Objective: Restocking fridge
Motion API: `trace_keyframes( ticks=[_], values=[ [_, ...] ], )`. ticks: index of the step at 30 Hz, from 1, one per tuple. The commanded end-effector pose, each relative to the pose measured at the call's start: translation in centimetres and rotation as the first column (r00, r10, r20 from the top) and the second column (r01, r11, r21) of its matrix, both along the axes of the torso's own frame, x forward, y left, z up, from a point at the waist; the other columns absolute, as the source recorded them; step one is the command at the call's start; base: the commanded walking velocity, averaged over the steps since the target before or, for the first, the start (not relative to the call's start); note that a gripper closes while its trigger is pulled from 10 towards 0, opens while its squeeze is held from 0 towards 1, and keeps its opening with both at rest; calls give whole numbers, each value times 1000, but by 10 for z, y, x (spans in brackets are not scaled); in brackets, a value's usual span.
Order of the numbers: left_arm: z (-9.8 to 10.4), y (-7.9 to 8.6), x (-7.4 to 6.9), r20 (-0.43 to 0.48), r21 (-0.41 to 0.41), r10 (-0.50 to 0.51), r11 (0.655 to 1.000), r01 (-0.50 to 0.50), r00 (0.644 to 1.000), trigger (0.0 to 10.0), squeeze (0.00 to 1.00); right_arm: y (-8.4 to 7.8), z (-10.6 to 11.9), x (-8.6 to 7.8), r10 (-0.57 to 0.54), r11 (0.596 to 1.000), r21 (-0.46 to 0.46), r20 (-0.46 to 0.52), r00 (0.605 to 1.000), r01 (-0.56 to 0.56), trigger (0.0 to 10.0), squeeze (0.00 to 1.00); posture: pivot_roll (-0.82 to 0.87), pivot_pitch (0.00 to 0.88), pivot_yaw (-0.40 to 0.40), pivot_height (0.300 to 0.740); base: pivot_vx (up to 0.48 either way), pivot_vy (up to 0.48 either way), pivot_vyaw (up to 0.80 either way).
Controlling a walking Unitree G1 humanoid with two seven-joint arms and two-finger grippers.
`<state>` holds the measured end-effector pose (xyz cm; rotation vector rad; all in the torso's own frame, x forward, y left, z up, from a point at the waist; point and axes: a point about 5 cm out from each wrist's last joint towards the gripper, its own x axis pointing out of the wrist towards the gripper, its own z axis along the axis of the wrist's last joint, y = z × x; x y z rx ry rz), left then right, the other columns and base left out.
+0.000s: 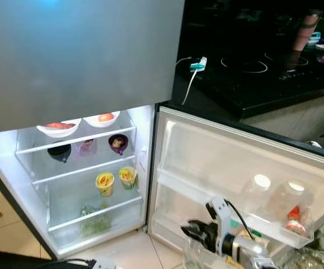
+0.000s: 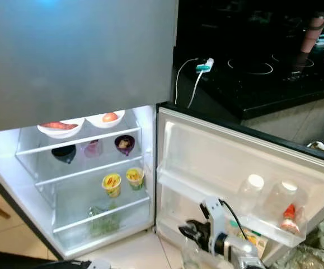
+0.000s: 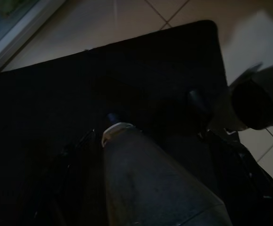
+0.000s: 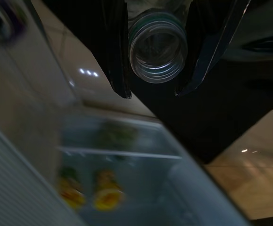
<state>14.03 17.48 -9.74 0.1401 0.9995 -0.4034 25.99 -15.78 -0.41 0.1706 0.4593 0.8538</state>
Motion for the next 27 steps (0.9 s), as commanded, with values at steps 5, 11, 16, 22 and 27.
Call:
trace_keyframes(
  ticks=[5,11,16,22,27],
  values=[
    [6,5,10,68,-25,43,999,-41,997,10000,0,21,5,-7,245,968,61,10,969,-245,10000,0,-42,0,-62,740,0,0,0],
    [13,10,23,139,-51,80,996,-73,987,10000,0,32,7,-15,375,924,73,16,927,-375,10000,0,-40,0,-66,740,0,0,0],
    [27,25,41,248,-90,172,984,-154,953,10000,0,48,21,-11,423,897,92,95,901,-432,10000,0,-39,0,-66,740,0,0,0],
    [40,39,55,337,-133,220,974,-185,915,10000,0,58,34,-5,421,891,115,146,895,-438,10000,0,-34,6,-67,740,0,0,0],
    [68,61,78,475,-179,204,975,-133,856,10000,0,73,45,0,428,886,107,183,885,-451,10000,0,-19,14,-61,721,0,0,0]
  ],
)
